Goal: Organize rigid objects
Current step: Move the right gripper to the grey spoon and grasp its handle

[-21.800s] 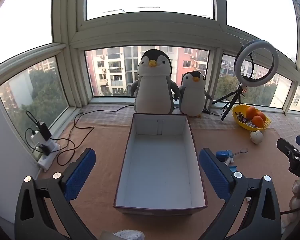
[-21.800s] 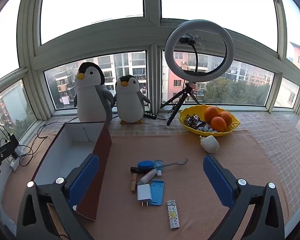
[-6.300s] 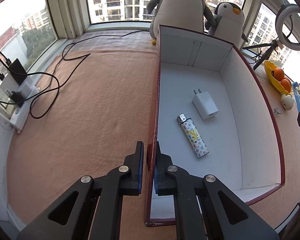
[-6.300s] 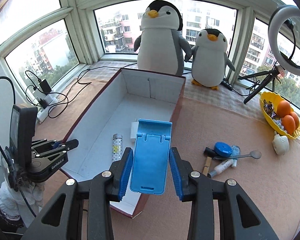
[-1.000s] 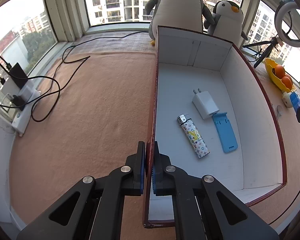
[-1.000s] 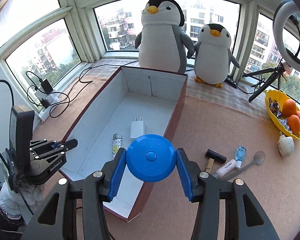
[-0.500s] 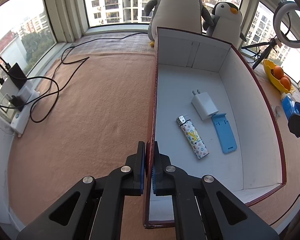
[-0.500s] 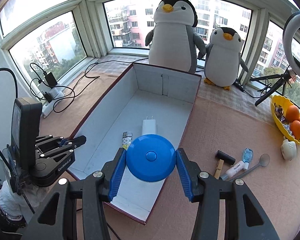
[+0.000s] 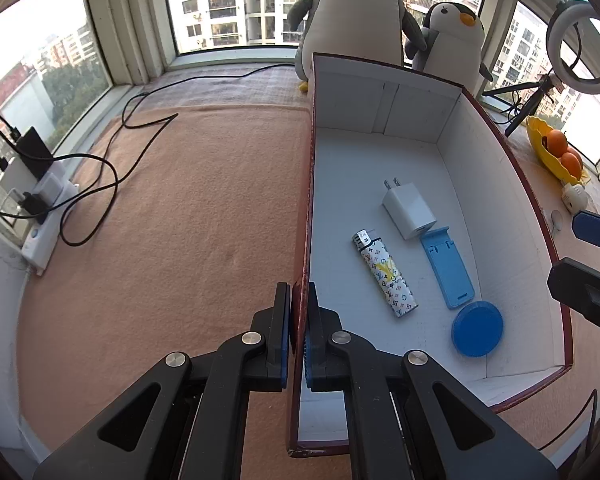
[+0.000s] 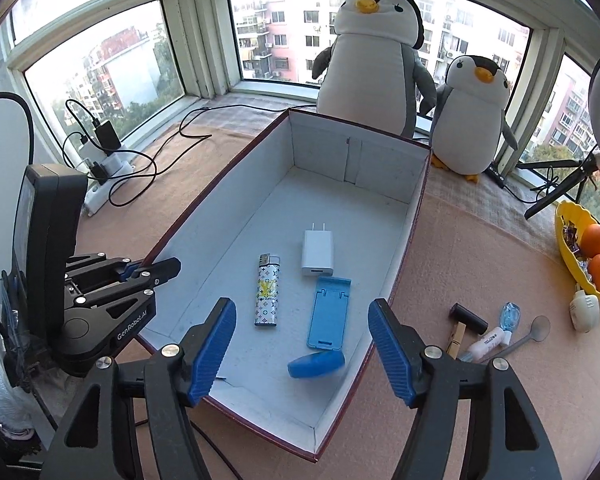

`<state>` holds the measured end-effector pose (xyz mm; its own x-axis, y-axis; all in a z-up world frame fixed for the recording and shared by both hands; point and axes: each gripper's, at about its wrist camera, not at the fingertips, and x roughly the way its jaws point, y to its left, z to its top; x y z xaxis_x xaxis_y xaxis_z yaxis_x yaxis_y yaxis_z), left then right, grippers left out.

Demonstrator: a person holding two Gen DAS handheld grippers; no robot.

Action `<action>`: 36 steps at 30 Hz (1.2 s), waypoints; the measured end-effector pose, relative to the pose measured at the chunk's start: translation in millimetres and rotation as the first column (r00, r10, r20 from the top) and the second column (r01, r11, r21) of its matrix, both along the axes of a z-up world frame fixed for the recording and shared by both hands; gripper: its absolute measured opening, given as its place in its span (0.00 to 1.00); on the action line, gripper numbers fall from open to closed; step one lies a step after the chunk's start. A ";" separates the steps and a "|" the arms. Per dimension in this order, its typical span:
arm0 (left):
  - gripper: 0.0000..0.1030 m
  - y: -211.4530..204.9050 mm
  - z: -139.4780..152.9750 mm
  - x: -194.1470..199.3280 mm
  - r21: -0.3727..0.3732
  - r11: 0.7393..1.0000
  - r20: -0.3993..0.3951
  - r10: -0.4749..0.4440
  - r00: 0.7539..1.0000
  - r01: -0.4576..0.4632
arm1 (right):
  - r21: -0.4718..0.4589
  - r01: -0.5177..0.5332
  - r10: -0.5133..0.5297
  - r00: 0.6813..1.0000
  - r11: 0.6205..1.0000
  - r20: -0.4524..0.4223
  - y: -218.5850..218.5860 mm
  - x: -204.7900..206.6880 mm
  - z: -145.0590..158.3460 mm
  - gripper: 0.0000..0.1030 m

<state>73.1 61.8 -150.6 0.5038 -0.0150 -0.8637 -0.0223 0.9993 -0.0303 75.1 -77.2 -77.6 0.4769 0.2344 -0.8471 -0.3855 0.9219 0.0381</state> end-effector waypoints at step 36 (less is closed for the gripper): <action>0.05 -1.3 0.7 0.6 0.014 1.000 -0.037 0.025 0.999 -0.025 | 0.067 0.551 -0.536 0.828 0.832 -0.162 -239.9 50.8 -50.0 0.64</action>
<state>73.7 60.5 -149.9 0.4717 0.0086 -0.8817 -0.0482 0.9987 -0.0160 125.9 -317.2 -127.7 0.4407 0.0620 -0.8955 0.1928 0.9678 0.1619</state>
